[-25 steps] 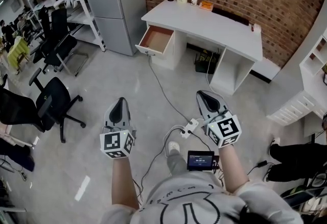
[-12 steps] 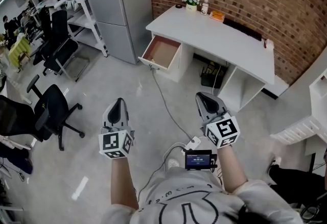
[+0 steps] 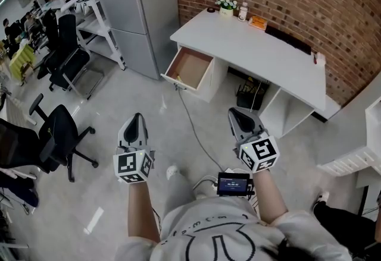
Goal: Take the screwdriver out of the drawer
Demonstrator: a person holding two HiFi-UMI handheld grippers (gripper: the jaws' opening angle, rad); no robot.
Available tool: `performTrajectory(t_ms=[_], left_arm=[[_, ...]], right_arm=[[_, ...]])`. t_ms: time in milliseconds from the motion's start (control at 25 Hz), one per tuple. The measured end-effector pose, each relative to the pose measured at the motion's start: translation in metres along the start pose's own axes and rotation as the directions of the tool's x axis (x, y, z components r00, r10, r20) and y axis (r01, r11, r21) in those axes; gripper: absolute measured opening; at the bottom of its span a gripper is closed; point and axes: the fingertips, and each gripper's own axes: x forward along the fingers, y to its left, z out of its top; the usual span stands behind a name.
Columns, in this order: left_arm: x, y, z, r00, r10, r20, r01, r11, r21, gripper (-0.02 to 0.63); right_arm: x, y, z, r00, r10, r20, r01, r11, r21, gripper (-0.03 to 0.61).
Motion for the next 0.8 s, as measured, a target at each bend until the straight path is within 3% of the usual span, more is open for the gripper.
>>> performTrajectory(t_ms=[360, 800], left_arm=[[0.094, 0.039, -0.015, 0.999, -0.033, 0.0, 0.033, 0.999, 0.023, 0.012], [0.247, 0.166, -0.027, 0.997, -0.074, -0.036, 0.075, 0.997, 0.018, 0.012]], right_arm=[[0.08, -0.037, -0.014, 0.999, -0.044, -0.002, 0.044, 0.999, 0.009, 0.025], [0.264, -0.058, -0.016, 0.994, -0.093, -0.049, 0.095, 0.995, 0.032, 0.025]])
